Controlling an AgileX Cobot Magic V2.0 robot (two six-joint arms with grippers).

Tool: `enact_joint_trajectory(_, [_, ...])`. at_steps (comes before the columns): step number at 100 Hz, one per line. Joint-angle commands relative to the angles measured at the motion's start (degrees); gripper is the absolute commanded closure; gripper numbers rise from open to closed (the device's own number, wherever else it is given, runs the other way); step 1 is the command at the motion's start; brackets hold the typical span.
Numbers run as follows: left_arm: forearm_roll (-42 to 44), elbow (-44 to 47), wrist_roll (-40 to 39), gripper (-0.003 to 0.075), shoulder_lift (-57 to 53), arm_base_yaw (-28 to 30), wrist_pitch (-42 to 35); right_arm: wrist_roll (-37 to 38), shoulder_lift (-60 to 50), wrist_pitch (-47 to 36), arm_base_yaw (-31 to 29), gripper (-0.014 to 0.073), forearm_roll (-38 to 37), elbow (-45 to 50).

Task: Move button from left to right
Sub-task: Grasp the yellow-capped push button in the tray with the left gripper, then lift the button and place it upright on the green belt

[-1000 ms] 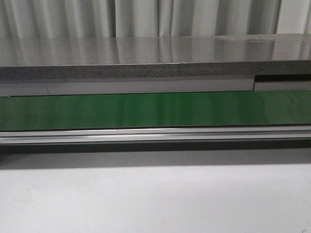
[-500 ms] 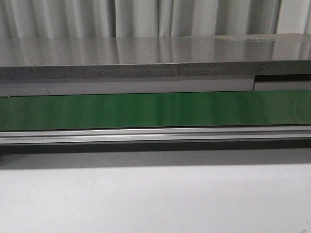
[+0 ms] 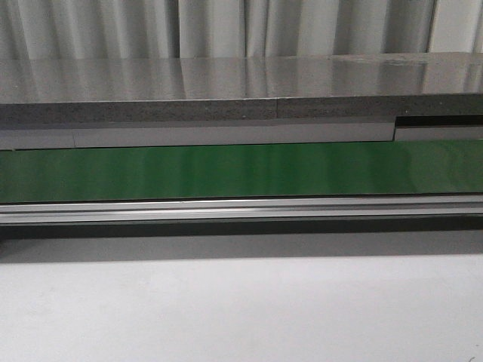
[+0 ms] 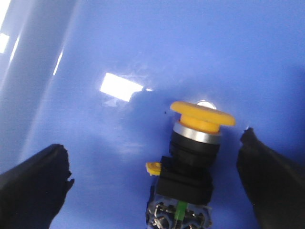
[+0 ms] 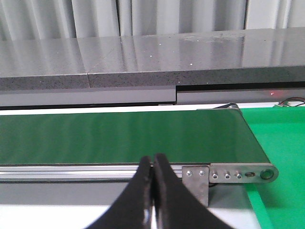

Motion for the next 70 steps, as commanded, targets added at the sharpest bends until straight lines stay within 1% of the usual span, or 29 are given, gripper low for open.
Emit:
enact_joint_trajectory(1, [-0.93,-1.71,-0.1,0.0029,-2.02,0.38,-2.5,-0.08,-1.22,-5.08,-0.04,0.0662,-0.29,-0.85])
enact_joint_trajectory(36, [-4.13,-1.71,1.17,0.0032,1.79,0.54,-1.93,-0.08,-1.22,-5.08,-0.04,0.0662,-0.29,-0.85])
enact_joint_trajectory(44, [-4.14,-1.71,1.27,0.0077,1.79,0.54,-2.18,-0.08,-1.22,-5.08,-0.04,0.0662,-0.29,-0.85])
enact_joint_trajectory(50, [-4.14,-1.71,1.27,0.0162,1.79,0.54,-2.18,-0.08,-1.22,-5.08,-0.04,0.0662,-0.29,-0.85])
enact_joint_trajectory(52, [-4.14,-1.71,1.27,0.0215,1.79,0.54,-2.18,-0.08,-1.22,-5.08,-0.04,0.0662,-0.29,-0.85])
enact_joint_trajectory(54, [-4.14,-1.71,1.3,0.0244,1.79,0.54,-2.18,-0.08,-1.22,-5.08,-0.04,0.0662,-0.29,-0.85])
enact_joint_trajectory(59, [-4.14,-1.71,1.3,0.0371,1.79,0.54,-2.18,-0.08,-1.22,-5.08,-0.04,0.0662,-0.29,-0.85])
enact_joint_trajectory(61, [-4.14,-1.71,1.3,0.0404,1.79,0.54,-2.18,-0.08,-1.22,-5.08,-0.04,0.0662,-0.29,-0.85])
enact_joint_trajectory(66, [-4.14,-1.71,1.3,0.0528,1.79,0.54,-2.18,-0.08,-1.22,-5.08,-0.04,0.0662,-0.29,-0.85])
enact_joint_trajectory(70, [-4.14,-1.71,1.4,0.0598,1.79,0.54,-2.31,-0.08,-1.22,-5.08,-0.04,0.0662,-0.29,-0.85])
